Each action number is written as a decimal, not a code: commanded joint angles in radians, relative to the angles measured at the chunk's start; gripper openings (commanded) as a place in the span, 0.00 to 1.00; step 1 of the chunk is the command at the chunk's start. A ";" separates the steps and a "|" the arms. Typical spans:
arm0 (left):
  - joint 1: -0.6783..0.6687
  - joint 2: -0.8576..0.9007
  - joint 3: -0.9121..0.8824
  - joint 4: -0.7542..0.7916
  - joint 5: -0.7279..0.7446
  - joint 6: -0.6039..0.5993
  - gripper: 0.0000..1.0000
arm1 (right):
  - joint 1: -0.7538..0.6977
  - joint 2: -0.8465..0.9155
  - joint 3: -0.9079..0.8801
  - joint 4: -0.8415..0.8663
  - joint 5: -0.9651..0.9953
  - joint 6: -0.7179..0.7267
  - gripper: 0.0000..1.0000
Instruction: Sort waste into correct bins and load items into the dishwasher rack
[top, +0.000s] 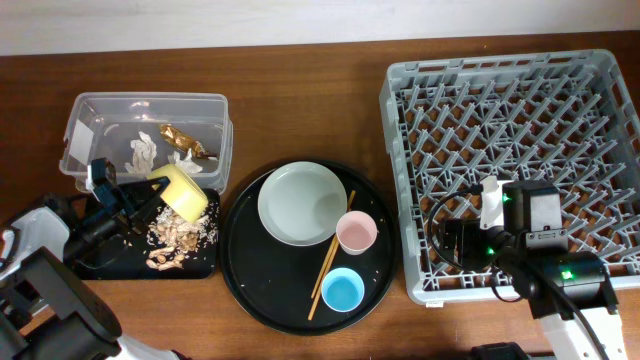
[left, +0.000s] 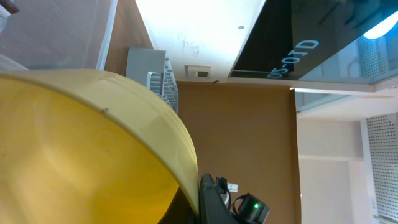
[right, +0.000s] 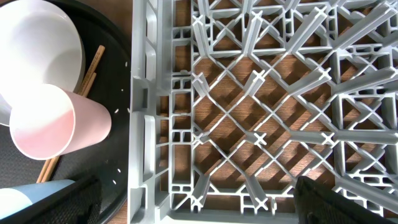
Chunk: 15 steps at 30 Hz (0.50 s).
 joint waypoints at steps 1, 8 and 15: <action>0.007 0.008 0.008 0.027 0.019 0.145 0.00 | -0.006 0.002 0.014 0.000 -0.005 0.007 0.99; 0.006 0.008 0.011 -0.047 0.029 0.272 0.00 | -0.006 0.002 0.014 0.000 -0.005 0.007 0.99; -0.275 -0.093 0.043 -0.123 -0.189 0.368 0.00 | -0.006 0.002 0.014 0.001 -0.005 0.007 0.99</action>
